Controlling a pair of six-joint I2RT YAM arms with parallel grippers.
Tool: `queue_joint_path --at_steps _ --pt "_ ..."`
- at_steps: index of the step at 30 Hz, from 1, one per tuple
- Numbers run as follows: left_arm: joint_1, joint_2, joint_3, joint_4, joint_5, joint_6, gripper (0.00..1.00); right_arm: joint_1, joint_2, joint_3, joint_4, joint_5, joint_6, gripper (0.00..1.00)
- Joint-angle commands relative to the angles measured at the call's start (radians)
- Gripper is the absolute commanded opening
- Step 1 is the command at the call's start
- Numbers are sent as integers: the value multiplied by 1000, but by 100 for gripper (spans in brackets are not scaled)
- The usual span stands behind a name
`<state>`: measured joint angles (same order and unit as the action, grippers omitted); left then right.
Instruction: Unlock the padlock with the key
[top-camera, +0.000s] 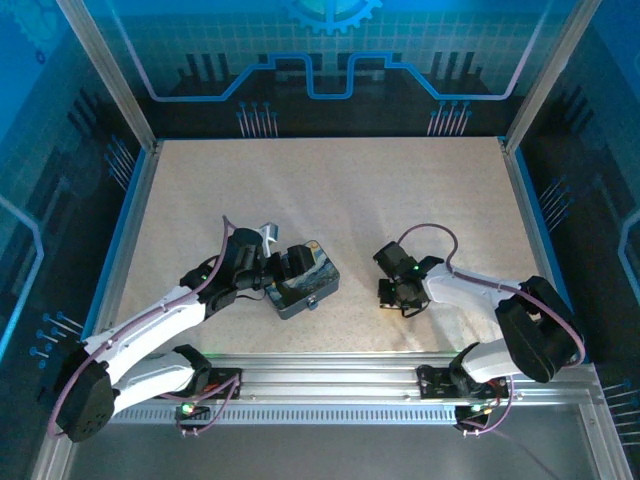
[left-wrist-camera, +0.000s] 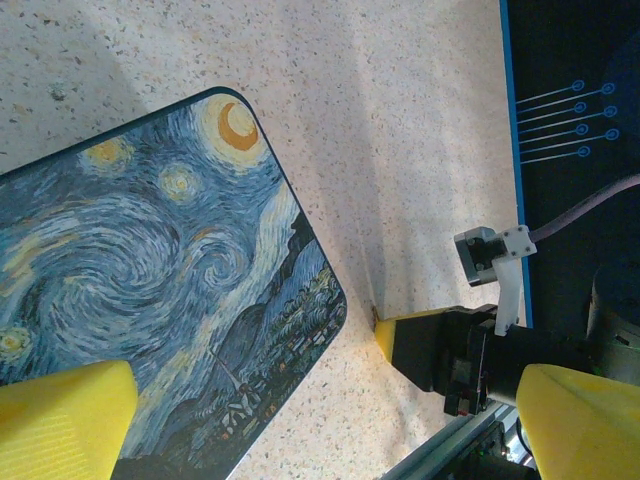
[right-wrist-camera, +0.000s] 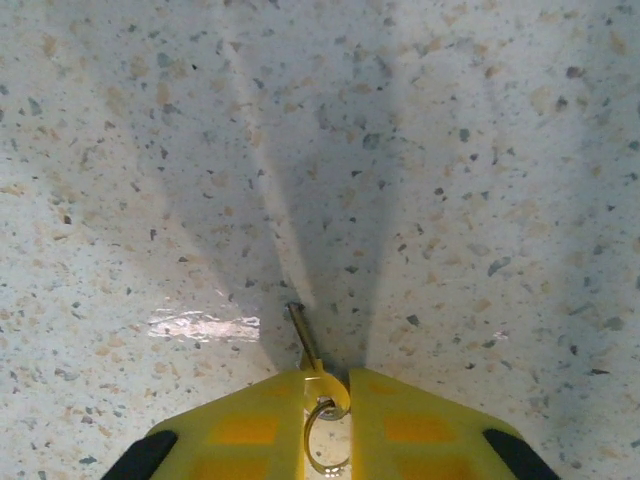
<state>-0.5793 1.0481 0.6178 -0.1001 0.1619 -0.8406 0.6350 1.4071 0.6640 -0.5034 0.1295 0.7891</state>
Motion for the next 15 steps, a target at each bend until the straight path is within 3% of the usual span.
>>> queue_joint_path --at_steps 1,15 --pt "-8 3 -6 -12 -16 -15 99 22 5 -9 -15 -11 8 14" --pt "-6 -23 32 -33 -9 -12 99 21 -93 -31 3 -34 -52 3"
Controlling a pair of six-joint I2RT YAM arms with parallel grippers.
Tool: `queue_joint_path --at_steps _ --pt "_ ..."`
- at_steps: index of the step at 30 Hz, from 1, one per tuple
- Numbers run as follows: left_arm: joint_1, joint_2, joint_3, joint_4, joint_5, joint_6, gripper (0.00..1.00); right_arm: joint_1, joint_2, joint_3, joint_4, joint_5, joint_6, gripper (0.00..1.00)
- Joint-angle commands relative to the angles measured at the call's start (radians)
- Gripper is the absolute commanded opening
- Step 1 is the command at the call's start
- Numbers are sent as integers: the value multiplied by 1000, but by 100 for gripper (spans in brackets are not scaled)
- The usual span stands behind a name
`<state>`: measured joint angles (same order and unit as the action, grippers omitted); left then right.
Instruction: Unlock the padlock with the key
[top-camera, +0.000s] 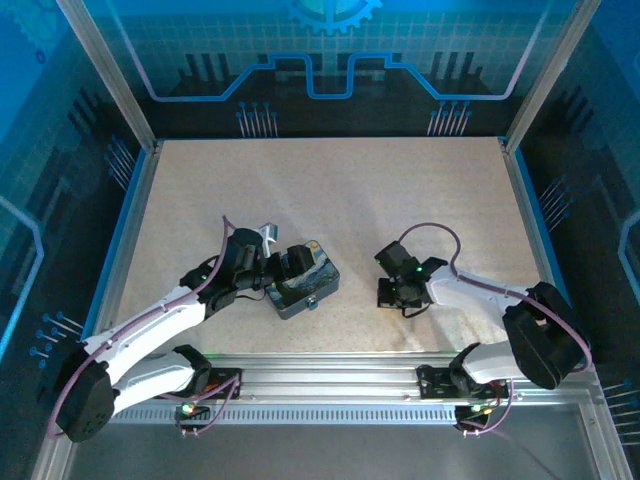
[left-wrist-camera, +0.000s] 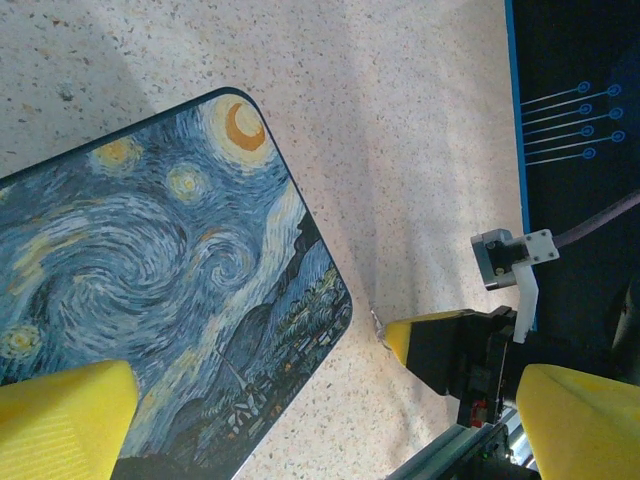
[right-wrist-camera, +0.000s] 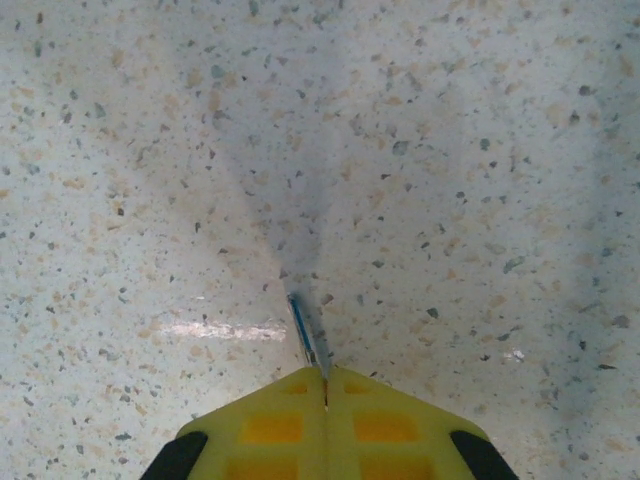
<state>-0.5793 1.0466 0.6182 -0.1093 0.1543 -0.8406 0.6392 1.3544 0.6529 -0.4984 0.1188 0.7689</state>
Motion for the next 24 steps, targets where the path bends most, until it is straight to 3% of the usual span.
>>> queue_joint_path --at_steps 1,8,16,24 --pt "-7 -26 37 -25 1 -14 99 17 -50 -25 9 -28 -40 3" --pt "-7 -36 71 73 118 -44 97 -2 -159 -80 203 -187 -107 2" --pt "-8 13 127 236 283 -90 83 -9 -309 -111 499 -391 -100 2" --pt "-39 71 150 307 304 -116 72 -8 -352 -93 670 -466 -22 2"
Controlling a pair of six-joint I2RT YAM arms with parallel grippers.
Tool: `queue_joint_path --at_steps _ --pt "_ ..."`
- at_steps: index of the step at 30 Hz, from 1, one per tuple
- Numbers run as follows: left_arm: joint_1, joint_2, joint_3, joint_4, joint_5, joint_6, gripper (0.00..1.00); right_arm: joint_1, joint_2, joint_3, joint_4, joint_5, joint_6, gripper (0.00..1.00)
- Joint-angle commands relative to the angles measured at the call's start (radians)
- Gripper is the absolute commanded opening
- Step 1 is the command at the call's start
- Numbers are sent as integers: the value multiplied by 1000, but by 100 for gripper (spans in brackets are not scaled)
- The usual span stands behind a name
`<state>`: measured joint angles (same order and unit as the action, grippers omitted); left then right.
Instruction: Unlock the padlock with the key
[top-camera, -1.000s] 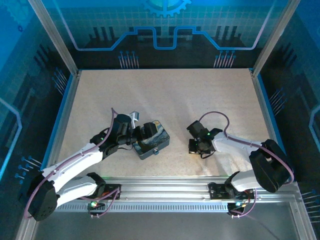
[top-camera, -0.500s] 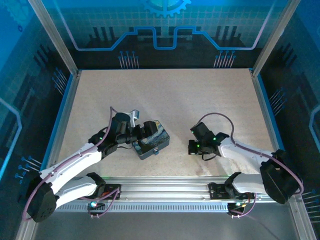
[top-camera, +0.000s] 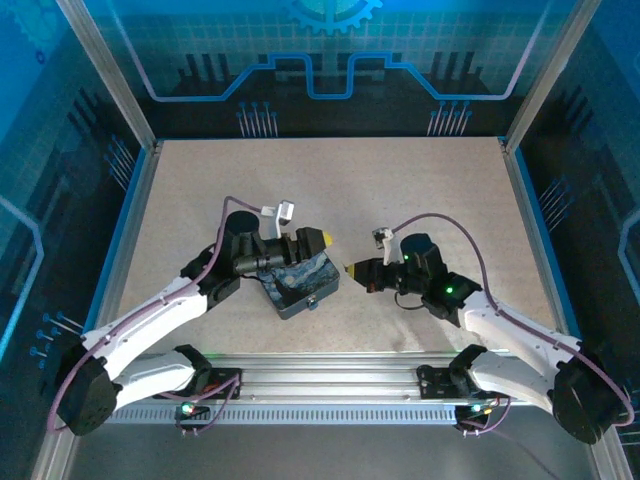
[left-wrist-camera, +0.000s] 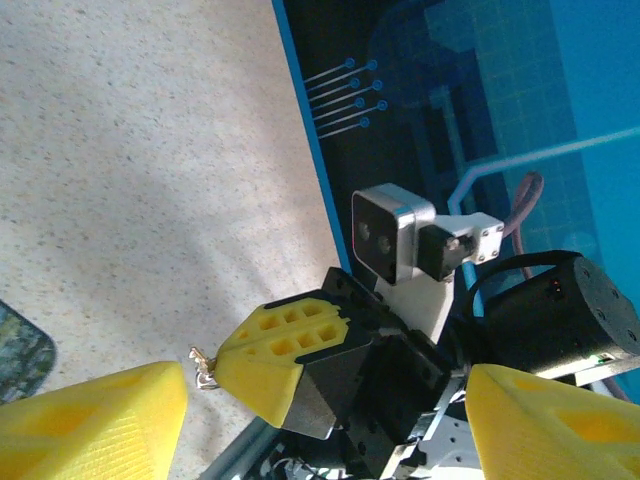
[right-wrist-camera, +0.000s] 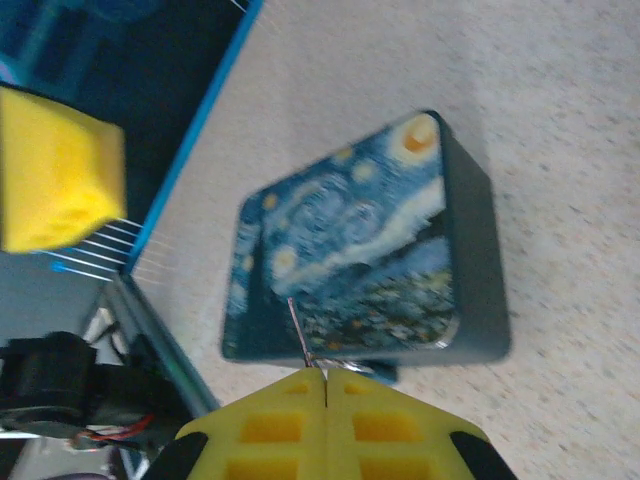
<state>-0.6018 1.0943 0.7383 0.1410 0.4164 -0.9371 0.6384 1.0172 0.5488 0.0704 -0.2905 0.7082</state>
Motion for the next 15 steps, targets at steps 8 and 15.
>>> queue_joint_path --at_steps 8,15 --pt "-44 69 33 84 33 -28 63 5 -17 23 158 -75 81 2" --pt "-51 84 32 85 21 -29 60 14 -19 23 187 -71 97 2"
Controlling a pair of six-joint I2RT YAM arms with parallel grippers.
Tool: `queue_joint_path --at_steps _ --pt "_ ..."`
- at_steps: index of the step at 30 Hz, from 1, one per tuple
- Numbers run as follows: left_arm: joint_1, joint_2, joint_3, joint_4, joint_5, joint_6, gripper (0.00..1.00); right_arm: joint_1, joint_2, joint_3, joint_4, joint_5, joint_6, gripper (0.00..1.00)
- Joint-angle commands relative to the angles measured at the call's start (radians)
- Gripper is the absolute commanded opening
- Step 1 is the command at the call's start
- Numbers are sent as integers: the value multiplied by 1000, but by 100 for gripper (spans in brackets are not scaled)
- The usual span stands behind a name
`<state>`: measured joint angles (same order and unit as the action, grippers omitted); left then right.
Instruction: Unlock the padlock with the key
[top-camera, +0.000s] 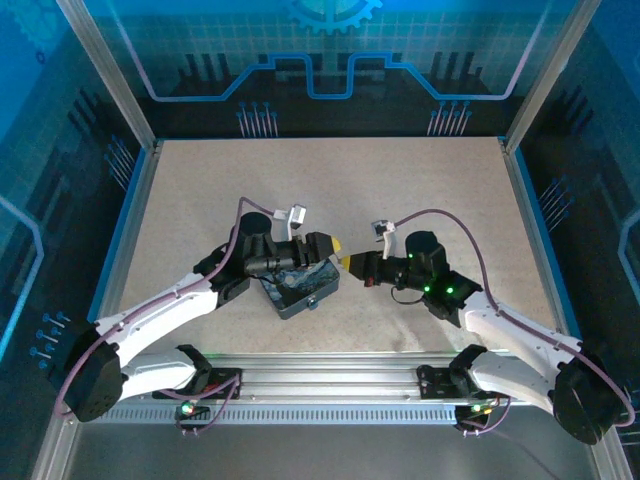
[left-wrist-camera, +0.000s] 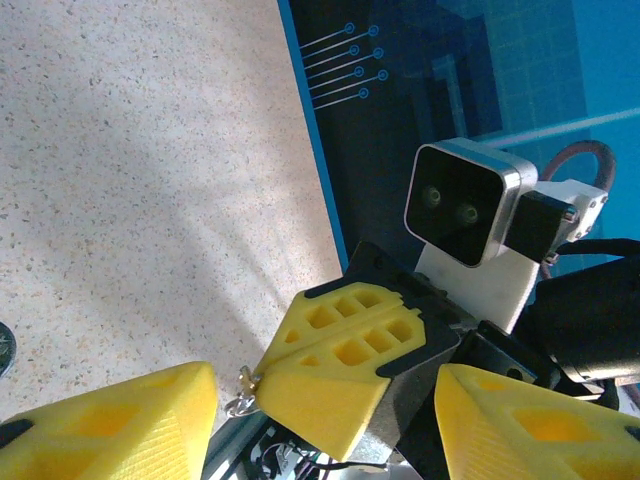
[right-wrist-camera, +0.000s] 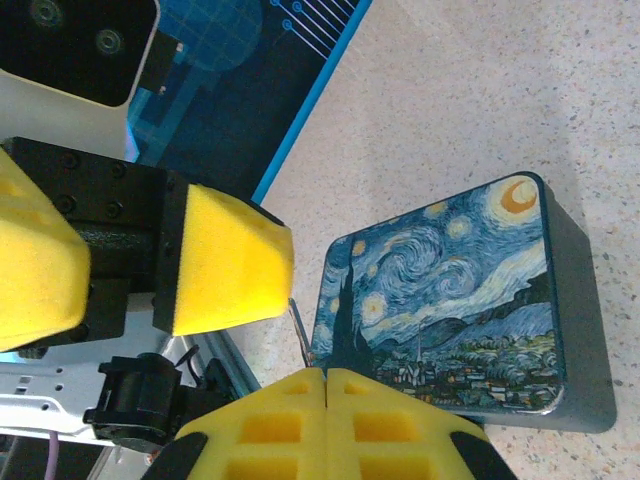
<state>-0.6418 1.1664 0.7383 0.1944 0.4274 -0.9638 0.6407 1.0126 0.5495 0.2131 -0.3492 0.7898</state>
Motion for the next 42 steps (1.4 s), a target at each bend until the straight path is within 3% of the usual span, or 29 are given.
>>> queue_joint_path --at_steps 1,12,25,32,42 --pt "-12 14 31 33 13 -3 59 11 -12 23 46 -12 17 2" --pt "-19 29 30 46 12 -6 39 19 7 23 101 -22 48 2" --pt "-20 22 22 44 -9 9 1 19 15 20 109 -69 63 7" --pt "-20 18 22 38 -15 13 0 19 24 17 108 -89 71 19" --pt "-20 13 19 39 -25 12 0 19 32 9 115 -90 83 19"
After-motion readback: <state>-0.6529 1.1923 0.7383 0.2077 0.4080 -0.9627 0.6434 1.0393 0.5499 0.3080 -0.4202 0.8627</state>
